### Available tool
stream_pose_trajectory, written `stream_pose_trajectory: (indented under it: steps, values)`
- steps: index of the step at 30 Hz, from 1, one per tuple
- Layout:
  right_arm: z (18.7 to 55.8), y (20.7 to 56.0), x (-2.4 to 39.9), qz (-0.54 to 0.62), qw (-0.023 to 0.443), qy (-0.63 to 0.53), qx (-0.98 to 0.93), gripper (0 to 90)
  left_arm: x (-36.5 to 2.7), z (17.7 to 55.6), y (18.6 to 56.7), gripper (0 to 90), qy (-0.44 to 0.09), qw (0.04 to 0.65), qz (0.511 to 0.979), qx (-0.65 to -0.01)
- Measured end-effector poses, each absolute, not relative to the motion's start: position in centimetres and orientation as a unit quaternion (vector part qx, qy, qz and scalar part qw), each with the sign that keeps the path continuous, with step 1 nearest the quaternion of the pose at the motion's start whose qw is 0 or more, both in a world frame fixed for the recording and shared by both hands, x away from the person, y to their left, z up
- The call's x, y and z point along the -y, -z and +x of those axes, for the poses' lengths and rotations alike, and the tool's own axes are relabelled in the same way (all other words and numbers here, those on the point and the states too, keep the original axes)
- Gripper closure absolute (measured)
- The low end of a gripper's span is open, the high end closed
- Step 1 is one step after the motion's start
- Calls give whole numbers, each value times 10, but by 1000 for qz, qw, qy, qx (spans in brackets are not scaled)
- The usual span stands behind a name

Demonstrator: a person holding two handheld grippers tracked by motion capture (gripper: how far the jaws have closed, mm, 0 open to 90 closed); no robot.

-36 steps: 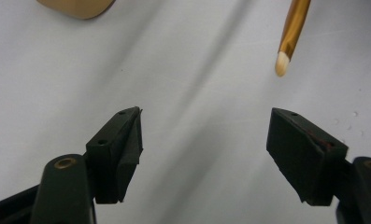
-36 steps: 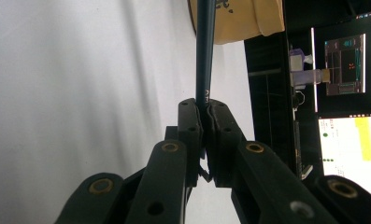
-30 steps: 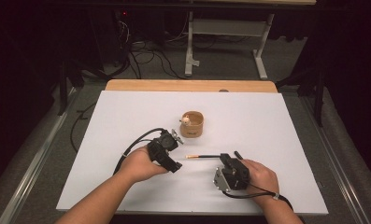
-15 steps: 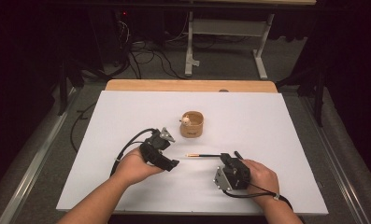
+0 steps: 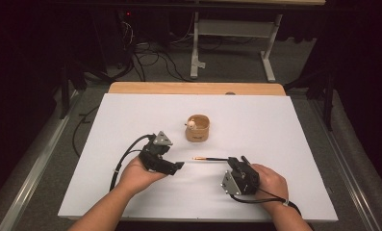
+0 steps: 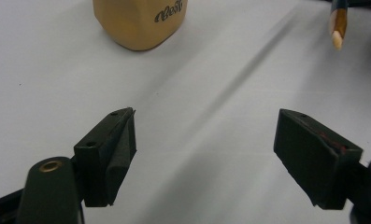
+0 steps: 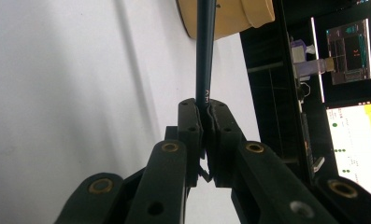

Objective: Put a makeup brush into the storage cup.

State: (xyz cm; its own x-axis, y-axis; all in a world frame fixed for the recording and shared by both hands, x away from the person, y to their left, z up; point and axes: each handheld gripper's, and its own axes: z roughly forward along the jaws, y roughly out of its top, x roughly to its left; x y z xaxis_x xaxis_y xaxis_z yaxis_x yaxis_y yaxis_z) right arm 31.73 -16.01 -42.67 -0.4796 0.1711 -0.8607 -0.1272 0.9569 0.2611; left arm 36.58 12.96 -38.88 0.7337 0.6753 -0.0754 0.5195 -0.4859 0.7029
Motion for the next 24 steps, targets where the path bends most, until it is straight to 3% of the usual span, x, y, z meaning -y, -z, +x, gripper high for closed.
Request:
stream_pose_trajectory:
  steps: [24]
  values:
    - [319, 426, 160, 39, 486, -173, -856, 874, -140, 351, 419, 170, -123, 459, 798, -370]
